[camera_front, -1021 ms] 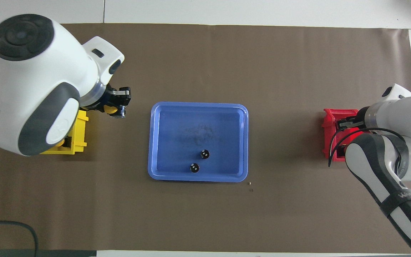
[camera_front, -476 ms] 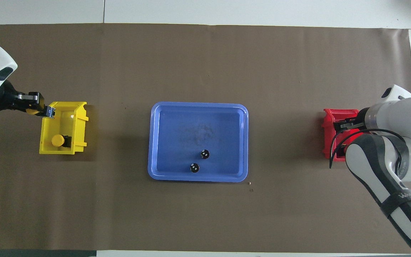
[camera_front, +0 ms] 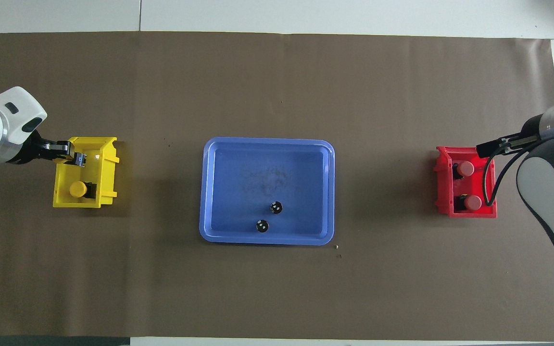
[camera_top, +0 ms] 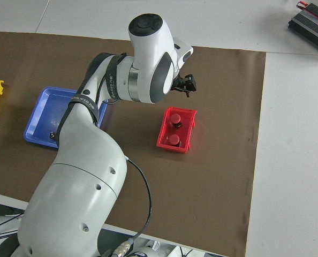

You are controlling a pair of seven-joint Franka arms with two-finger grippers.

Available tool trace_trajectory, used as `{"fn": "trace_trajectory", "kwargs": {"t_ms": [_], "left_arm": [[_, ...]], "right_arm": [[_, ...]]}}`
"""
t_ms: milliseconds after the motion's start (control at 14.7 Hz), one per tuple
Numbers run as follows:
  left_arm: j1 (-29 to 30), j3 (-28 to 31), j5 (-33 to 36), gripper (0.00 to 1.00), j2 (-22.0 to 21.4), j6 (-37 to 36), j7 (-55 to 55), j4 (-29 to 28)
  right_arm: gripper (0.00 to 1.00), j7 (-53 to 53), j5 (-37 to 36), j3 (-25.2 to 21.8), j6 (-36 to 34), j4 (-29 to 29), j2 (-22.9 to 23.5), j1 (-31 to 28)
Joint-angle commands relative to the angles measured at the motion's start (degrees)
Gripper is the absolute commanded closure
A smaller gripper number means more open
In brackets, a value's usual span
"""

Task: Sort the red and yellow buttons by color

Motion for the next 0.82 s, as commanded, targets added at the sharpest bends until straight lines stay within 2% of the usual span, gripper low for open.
{"fn": "trace_trajectory", "kwargs": {"t_ms": [0, 272, 408, 476, 545, 613, 749], "left_arm": [[0.9, -0.6, 0.1, 0.99, -0.2, 6.9, 0.3, -5.5], [0.6, -0.6, 0.1, 0.99, 2.8, 11.0, 0.1, -5.7], [0.6, -0.6, 0.1, 0.96, 3.2, 11.2, 0.2, -5.4], [0.6, -0.6, 0.1, 0.87, 3.3, 11.3, 0.2, -5.4], [0.7, -0.6, 0.1, 0.63, 3.3, 11.2, 0.2, -5.2], [0.8, -0.6, 0.1, 0.49, 3.4, 11.2, 0.3, -5.1], [0.8, -0.6, 0.1, 0.43, 3.7, 10.7, 0.2, -4.0]], "right_arm": [[0.01, 0.8, 0.9, 0.3, -9.4, 8.7, 0.6, -0.4], [0.01, 2.4, 2.9, 0.2, -19.3, 17.0, 1.3, -1.1], [0.01, 4.7, 2.9, 0.1, -19.7, 17.1, 1.8, -1.7], [0.01, 5.4, 2.6, 0.0, -19.6, 17.2, 2.1, -1.5], [0.01, 6.5, 1.9, -0.1, -19.8, 17.2, 2.2, -1.1], [0.01, 7.5, 1.3, -0.5, -19.6, 16.8, 1.6, -0.6], [0.01, 7.8, 0.9, -1.1, -19.6, 15.8, 0.7, -0.5]]}}
